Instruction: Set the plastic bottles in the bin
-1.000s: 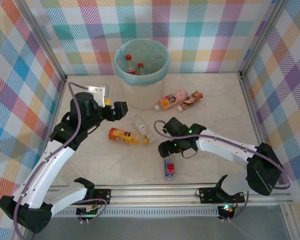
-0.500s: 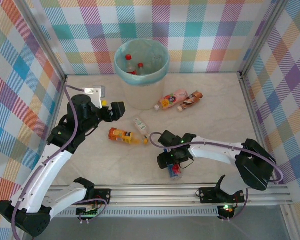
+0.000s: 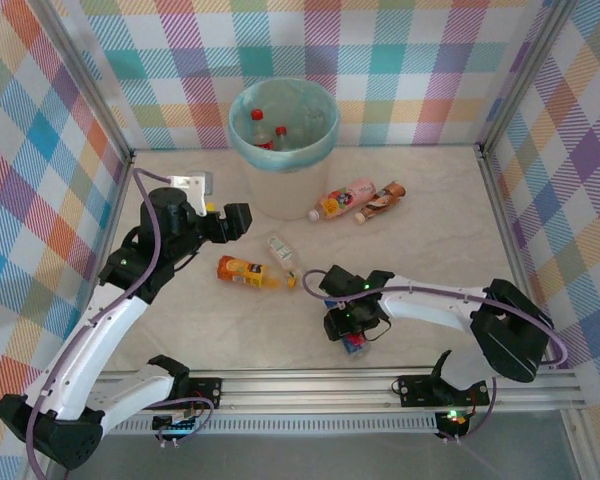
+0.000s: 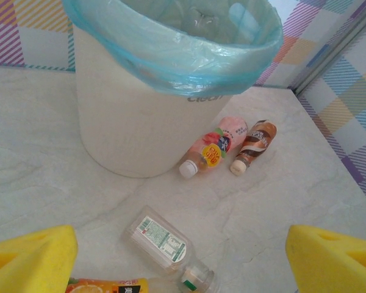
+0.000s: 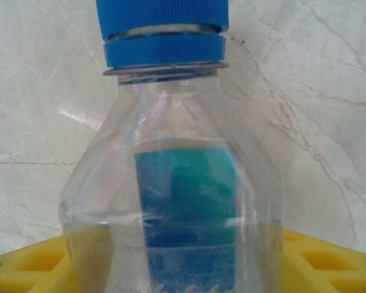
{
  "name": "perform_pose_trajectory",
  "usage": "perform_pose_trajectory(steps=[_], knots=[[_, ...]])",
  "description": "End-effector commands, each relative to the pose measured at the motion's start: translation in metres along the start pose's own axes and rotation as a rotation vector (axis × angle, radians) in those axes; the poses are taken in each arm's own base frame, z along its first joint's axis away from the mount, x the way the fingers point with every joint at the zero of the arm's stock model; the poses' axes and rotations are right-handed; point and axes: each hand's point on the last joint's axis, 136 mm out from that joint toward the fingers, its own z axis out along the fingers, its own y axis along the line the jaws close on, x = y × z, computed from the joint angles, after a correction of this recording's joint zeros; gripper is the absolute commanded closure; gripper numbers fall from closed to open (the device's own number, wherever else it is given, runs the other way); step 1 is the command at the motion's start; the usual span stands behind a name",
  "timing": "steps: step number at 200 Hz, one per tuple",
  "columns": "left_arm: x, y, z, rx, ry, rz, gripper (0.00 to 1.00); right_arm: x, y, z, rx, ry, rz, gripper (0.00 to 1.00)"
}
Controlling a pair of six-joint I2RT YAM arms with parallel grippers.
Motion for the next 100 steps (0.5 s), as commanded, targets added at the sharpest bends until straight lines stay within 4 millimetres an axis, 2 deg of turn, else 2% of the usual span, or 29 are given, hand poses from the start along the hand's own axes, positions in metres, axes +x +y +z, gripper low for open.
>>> perform_pose_trajectory(steps=[1,16,33,72,100], knots=[[-0.009,-0.002,-0.005,-0.011,-0.017,0.019,0.11,-0.010,0.004,-0.022,-0.012,-0.071,-0.067,0.41],[-0.011,-0.005,-0.003,0.005,-0.015,0.008,0.12,-0.022,0.009,-0.037,-0.031,-0.135,-0.101,0.41],[-0.012,-0.015,0.002,0.056,0.001,-0.027,0.12,-0.042,0.019,-0.062,-0.065,-0.241,-0.157,0.42],[-0.010,-0.056,0.018,0.259,0.082,-0.116,0.11,-0.103,0.051,-0.134,-0.123,-0.564,-0.323,0.43],[-0.006,-0.085,0.023,0.382,0.152,-0.126,0.11,-0.137,0.073,-0.175,-0.140,-0.722,-0.424,0.44]])
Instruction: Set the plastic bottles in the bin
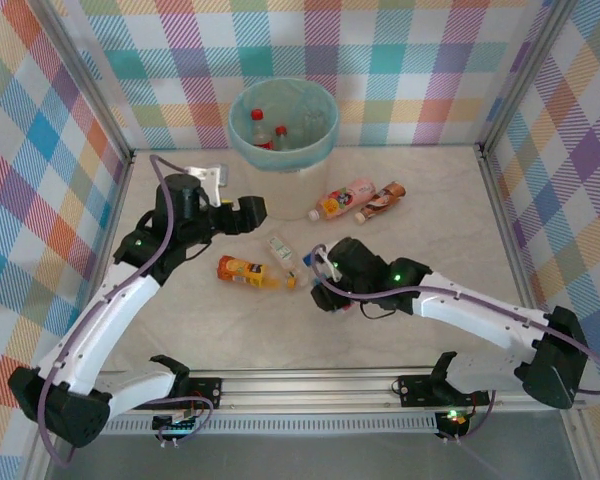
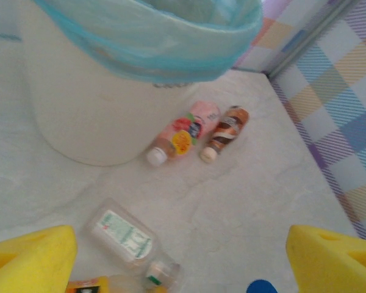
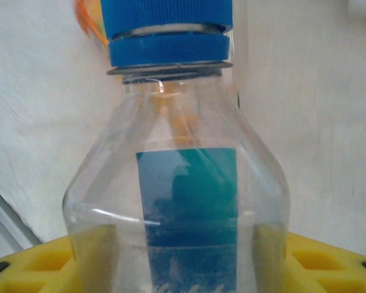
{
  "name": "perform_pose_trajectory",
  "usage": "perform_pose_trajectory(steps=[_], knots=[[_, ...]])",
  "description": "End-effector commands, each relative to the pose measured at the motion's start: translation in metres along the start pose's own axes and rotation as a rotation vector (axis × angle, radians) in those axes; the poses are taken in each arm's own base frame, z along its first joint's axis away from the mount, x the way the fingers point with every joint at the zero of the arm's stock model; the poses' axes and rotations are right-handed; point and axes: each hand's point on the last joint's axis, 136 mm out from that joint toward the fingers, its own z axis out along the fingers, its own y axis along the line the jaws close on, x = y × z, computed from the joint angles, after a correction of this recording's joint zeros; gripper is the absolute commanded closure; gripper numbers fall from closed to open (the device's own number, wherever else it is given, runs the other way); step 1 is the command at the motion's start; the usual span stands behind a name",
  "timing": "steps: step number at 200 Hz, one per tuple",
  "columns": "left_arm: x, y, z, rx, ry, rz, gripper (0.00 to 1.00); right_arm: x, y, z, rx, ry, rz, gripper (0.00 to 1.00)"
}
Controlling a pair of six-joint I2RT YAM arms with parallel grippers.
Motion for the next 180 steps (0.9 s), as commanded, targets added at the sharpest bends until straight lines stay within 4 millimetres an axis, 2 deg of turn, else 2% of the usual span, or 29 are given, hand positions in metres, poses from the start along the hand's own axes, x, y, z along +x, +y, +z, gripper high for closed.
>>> perform_pose_trajectory(steps=[1,23,51,87,120,141,165,180], knots=[[-0.008,-0.045,-0.002,0.191,0.026,-0.017,0.11,-0.059,0.012,-0.016,-0.012,-0.190,-0.145,0.44],[-0.005,-0.057,0.000,0.254,0.055,-0.021,0.11,-0.089,0.025,-0.023,-0.048,-0.281,-0.196,0.44],[-0.004,-0.066,0.000,0.298,0.070,-0.029,0.15,-0.108,0.035,-0.025,-0.086,-0.345,-0.225,0.44],[-0.003,-0.075,-0.001,0.340,0.086,-0.031,0.27,-0.116,0.041,-0.021,-0.105,-0.356,-0.254,0.44],[-0.001,-0.074,-0.001,0.330,0.098,-0.030,0.40,-0.120,0.042,-0.021,-0.099,-0.371,-0.268,0.44],[-0.001,-0.075,-0.001,0.332,0.099,-0.026,0.44,-0.122,0.040,-0.021,-0.090,-0.380,-0.269,0.44],[-0.002,-0.075,-0.002,0.335,0.096,-0.024,0.43,-0.127,0.041,-0.024,-0.089,-0.401,-0.273,0.44],[-0.002,-0.073,-0.001,0.322,0.091,-0.025,0.30,-0.128,0.039,-0.023,-0.080,-0.404,-0.272,0.44]])
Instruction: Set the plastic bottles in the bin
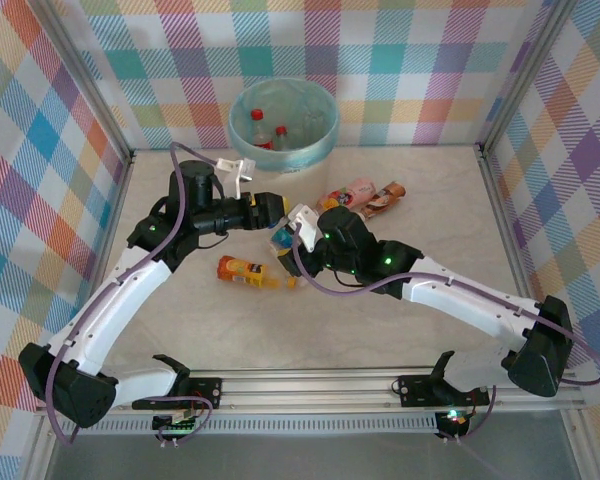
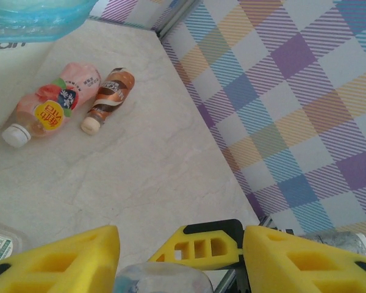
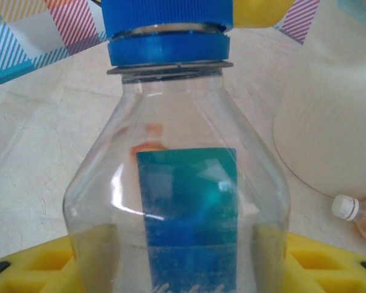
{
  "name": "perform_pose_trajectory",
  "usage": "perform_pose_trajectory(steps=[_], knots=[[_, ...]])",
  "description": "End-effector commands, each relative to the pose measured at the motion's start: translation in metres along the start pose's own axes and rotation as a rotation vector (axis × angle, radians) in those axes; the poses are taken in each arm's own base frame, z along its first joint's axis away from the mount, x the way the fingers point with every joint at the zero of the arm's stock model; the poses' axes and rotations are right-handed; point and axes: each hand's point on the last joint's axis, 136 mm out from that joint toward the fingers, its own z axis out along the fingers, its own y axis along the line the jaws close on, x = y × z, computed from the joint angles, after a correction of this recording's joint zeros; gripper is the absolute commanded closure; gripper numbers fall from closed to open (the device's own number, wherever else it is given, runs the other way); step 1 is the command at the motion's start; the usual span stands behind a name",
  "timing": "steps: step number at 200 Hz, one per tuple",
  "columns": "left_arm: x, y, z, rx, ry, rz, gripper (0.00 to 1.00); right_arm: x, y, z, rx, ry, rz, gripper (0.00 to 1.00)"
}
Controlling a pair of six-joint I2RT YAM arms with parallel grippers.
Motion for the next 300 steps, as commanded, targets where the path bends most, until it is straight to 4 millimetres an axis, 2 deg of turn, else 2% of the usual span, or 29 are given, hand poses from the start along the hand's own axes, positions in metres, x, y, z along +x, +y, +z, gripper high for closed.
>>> perform_pose_trajectory(steps=[1,15,58,83,112,135,185,217,232,250,271,290,300], knots=[[-0.005,-0.013,-0.002,0.034,-0.008,0.027,0.29,-0.032,0.000,-0.005,0.001,-0.102,-0.023,0.44],[-0.005,-0.012,-0.002,0.028,-0.010,0.026,0.27,-0.032,-0.005,-0.003,0.015,-0.103,-0.016,0.44],[-0.003,-0.014,0.000,0.049,0.004,0.023,0.36,-0.043,-0.013,-0.005,0.013,-0.143,0.028,0.44],[-0.003,-0.011,0.002,0.035,-0.001,0.012,0.36,-0.050,-0.014,-0.007,-0.002,-0.185,0.037,0.45],[-0.005,-0.011,0.002,0.036,-0.008,0.008,0.36,-0.050,-0.016,-0.001,-0.011,-0.188,0.050,0.45],[-0.005,-0.006,0.004,0.019,-0.014,0.010,0.40,-0.054,-0.017,0.001,-0.021,-0.193,0.062,0.46],[-0.003,0.001,0.008,-0.009,0.003,0.009,0.54,-0.060,-0.023,-0.001,-0.012,-0.216,0.092,0.46],[-0.006,0.002,0.010,-0.012,-0.002,0.004,0.67,-0.066,-0.026,-0.005,-0.009,-0.232,0.092,0.46],[-0.008,0.002,0.011,-0.016,-0.005,0.006,0.68,-0.065,-0.027,-0.005,-0.009,-0.229,0.089,0.45],[-0.013,-0.002,0.012,-0.007,-0.013,0.009,0.73,-0.065,-0.027,-0.005,-0.011,-0.225,0.089,0.44],[-0.021,-0.009,0.010,0.006,-0.031,0.015,0.85,-0.066,-0.028,-0.008,-0.008,-0.235,0.087,0.44],[-0.028,-0.014,0.006,0.006,-0.050,0.027,0.88,-0.069,-0.028,-0.008,-0.007,-0.243,0.076,0.43],[-0.032,-0.016,0.004,0.004,-0.063,0.036,0.92,-0.070,-0.029,-0.008,-0.006,-0.245,0.070,0.42]])
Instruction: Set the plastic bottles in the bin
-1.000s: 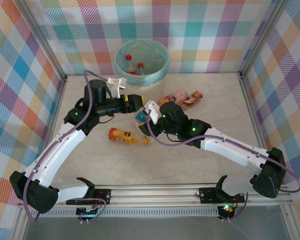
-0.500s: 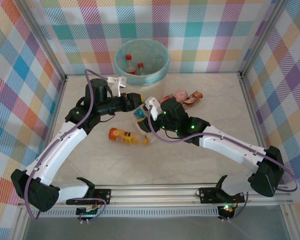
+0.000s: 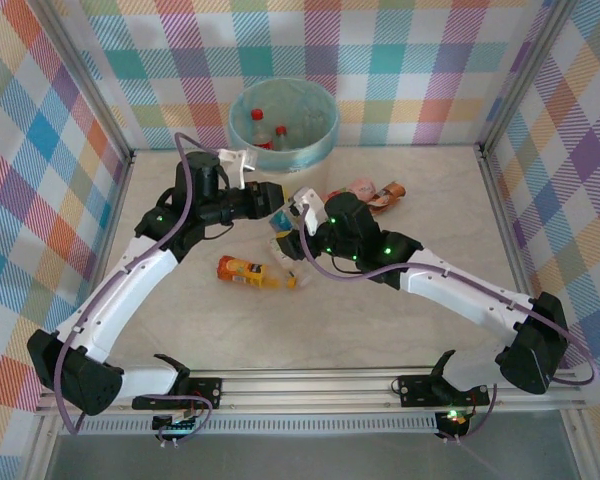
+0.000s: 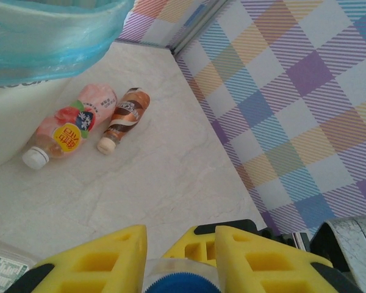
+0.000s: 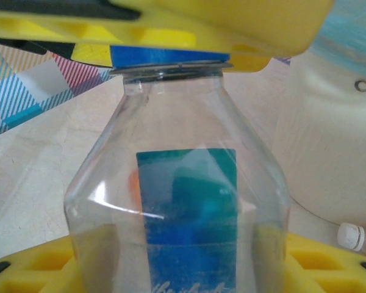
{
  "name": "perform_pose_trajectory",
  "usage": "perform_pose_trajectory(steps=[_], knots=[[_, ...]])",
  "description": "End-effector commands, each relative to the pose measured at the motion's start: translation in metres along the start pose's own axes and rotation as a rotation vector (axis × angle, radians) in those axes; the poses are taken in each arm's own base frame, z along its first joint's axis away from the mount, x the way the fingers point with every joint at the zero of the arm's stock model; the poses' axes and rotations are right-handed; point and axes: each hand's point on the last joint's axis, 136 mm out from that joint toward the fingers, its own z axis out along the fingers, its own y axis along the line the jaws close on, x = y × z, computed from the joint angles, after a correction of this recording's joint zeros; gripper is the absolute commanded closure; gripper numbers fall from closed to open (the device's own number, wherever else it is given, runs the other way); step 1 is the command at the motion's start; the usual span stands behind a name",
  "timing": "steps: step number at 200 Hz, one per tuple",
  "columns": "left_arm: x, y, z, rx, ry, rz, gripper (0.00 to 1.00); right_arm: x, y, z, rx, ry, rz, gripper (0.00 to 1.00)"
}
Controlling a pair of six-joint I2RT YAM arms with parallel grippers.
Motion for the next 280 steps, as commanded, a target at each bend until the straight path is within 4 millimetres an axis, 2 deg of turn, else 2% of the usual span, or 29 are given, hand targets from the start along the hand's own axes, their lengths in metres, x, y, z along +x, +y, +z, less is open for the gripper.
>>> perform_pose_trajectory(steps=[1,14,82,134,146,164,187,237,260,280], knots=[[-0.012,-0.022,-0.009,0.047,-0.021,0.024,0.93,-0.046,0.001,-0.012,-0.005,-0.143,-0.019,0.42],[-0.016,-0.021,-0.012,0.031,-0.039,0.026,1.00,-0.049,0.001,-0.012,-0.006,-0.153,-0.025,0.41],[-0.042,-0.024,-0.031,-0.028,-0.166,0.042,1.00,-0.054,0.000,-0.011,-0.002,-0.170,-0.029,0.35],[-0.051,-0.029,-0.029,-0.013,-0.186,0.054,1.00,-0.055,-0.001,-0.012,0.003,-0.176,-0.035,0.33],[-0.053,-0.029,-0.029,-0.015,-0.191,0.056,1.00,-0.056,-0.002,-0.012,0.008,-0.178,-0.039,0.29],[-0.063,-0.028,-0.035,-0.046,-0.231,0.072,1.00,-0.060,-0.007,-0.014,0.035,-0.185,-0.042,0.13],[-0.087,-0.026,-0.046,-0.120,-0.317,0.115,1.00,-0.072,-0.017,-0.023,0.098,-0.199,-0.057,0.00],[-0.158,-0.020,-0.058,-0.333,-0.506,0.259,1.00,-0.096,-0.050,-0.059,0.267,-0.222,-0.076,0.00],[-0.193,-0.011,-0.048,-0.442,-0.568,0.327,1.00,-0.103,-0.070,-0.074,0.336,-0.231,-0.096,0.00],[-0.217,-0.007,-0.024,-0.472,-0.579,0.389,1.00,-0.107,-0.085,-0.080,0.371,-0.240,-0.083,0.00]])
